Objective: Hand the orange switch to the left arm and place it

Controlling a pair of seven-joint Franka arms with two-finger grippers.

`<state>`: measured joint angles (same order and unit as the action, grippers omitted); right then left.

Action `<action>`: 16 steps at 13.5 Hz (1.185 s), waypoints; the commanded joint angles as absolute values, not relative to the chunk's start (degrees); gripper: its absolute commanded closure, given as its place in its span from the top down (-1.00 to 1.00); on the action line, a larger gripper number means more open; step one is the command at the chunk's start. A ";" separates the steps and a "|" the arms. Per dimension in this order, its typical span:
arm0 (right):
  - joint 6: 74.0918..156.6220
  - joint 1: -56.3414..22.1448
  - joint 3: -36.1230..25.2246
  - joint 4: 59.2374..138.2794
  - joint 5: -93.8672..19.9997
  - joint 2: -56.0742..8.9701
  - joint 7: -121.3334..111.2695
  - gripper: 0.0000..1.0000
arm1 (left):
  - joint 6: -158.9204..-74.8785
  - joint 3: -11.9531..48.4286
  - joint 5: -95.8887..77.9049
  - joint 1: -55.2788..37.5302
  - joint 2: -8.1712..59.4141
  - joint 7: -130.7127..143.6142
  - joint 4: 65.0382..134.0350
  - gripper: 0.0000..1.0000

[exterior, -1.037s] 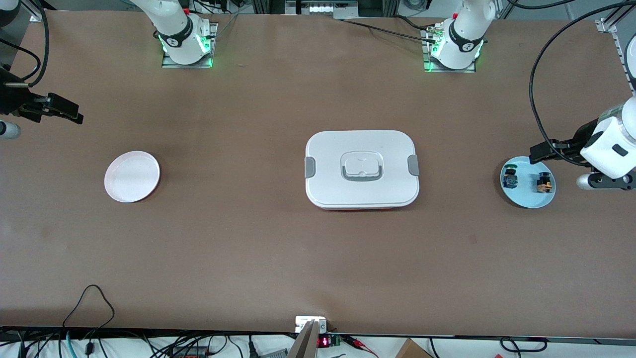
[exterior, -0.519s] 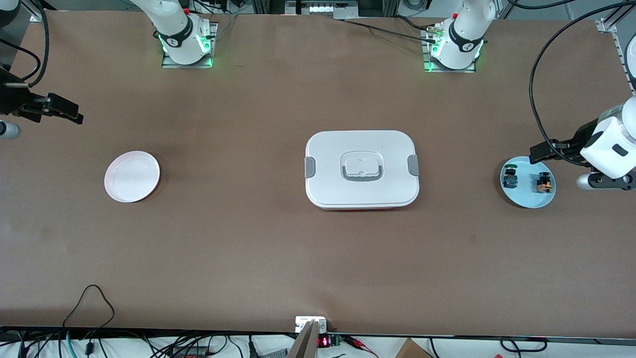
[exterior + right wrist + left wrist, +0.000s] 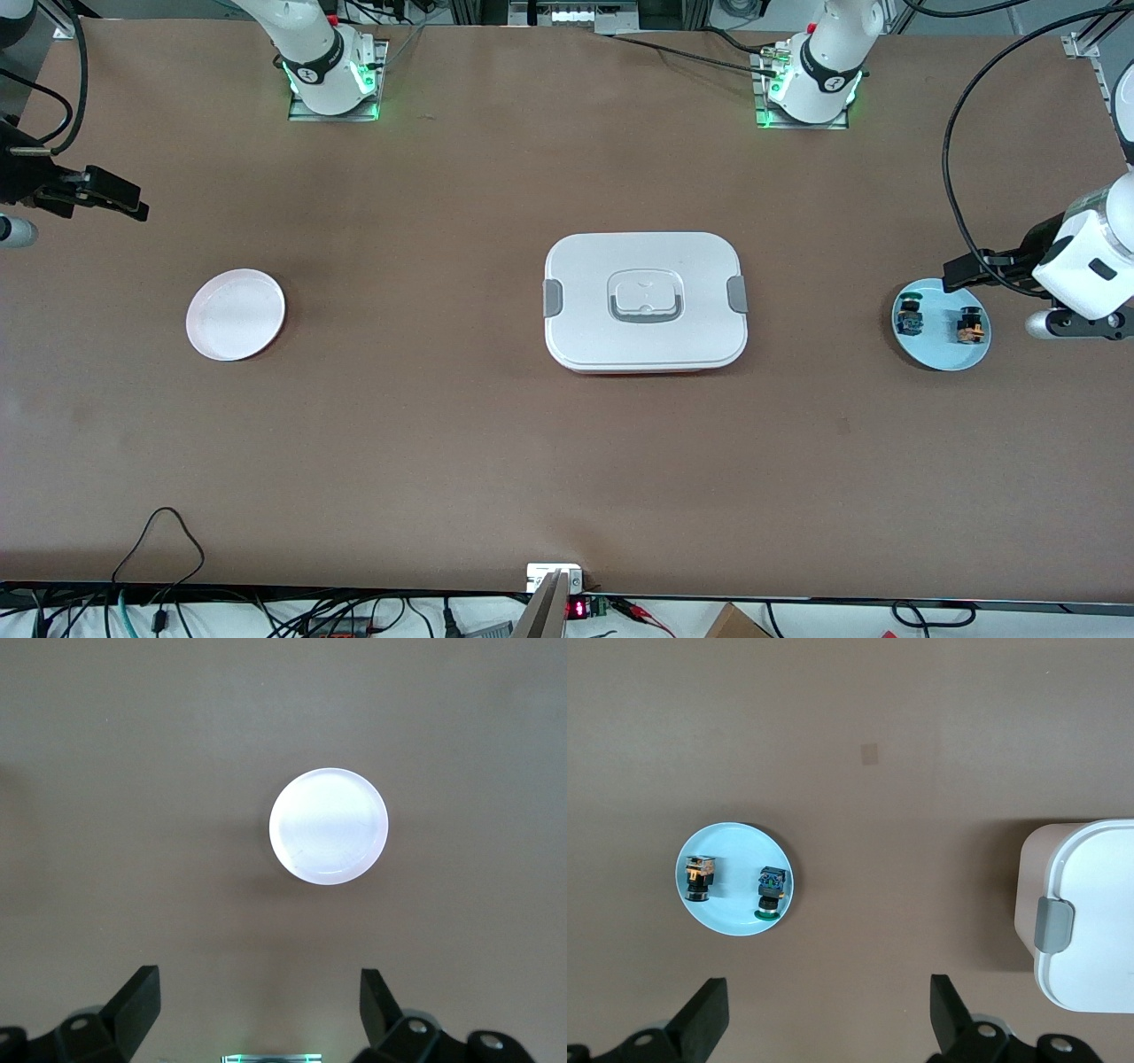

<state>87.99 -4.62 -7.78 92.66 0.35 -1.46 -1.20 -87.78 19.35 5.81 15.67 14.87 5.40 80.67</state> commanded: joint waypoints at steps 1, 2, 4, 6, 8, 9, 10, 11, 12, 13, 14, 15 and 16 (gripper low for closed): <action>87.28 -4.83 -7.47 92.46 0.62 -0.88 -0.70 1.00 | -90.35 -0.26 1.49 2.73 2.20 -0.70 89.39 1.00; 87.28 -4.83 -7.47 92.46 0.62 -0.79 -0.79 1.00 | -90.35 -0.18 1.67 2.64 2.28 -0.79 89.12 1.00; 87.10 -4.92 -7.38 92.46 0.79 -0.79 -1.40 1.00 | -90.35 -0.26 1.58 2.55 2.72 -0.79 88.77 1.00; 86.84 -4.92 -7.38 92.37 0.97 -0.79 -1.41 1.00 | -90.53 -0.18 1.32 2.46 3.25 -0.18 87.46 1.00; 86.84 -4.83 -7.38 92.37 0.97 -0.79 -1.41 1.00 | -90.27 0.00 1.58 2.11 4.04 -0.09 86.49 1.00; 86.84 -4.83 -7.47 92.46 0.97 -0.79 -1.41 1.00 | -90.26 0.70 1.67 2.11 4.04 -0.09 86.40 1.00; 86.84 -4.83 -7.47 92.46 0.88 -0.79 -1.41 1.00 | -90.26 0.79 1.76 2.11 4.04 -0.09 86.40 1.00; 86.84 -4.83 -7.47 92.46 0.88 -0.79 -1.41 1.00 | -90.35 0.79 1.76 2.11 4.13 -0.09 86.40 1.00; 86.84 -4.83 -7.47 92.46 0.88 -0.79 -1.41 1.00 | -90.53 0.70 1.84 2.20 4.22 -0.09 86.31 1.00; 86.84 -4.83 -7.47 92.46 0.88 -0.79 -1.41 1.00 | -90.53 0.70 1.85 2.20 4.22 -0.17 86.22 1.00; 86.92 -4.83 -7.47 92.37 0.88 -0.88 -1.41 1.00 | -90.61 0.70 1.93 2.20 4.31 -0.18 86.22 1.00; 86.92 -4.83 -7.47 92.37 0.88 -0.88 -1.41 1.00 | -90.62 0.79 3.06 2.20 4.39 -0.18 86.22 1.00; 86.92 -4.83 -7.47 92.37 0.79 -0.79 -1.41 1.00 | -90.62 0.79 3.69 2.20 4.39 -0.18 86.22 1.00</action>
<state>87.79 -4.75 -7.53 92.63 0.35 -1.42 -1.20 -90.00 0.96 2.49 2.32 4.48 0.43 86.01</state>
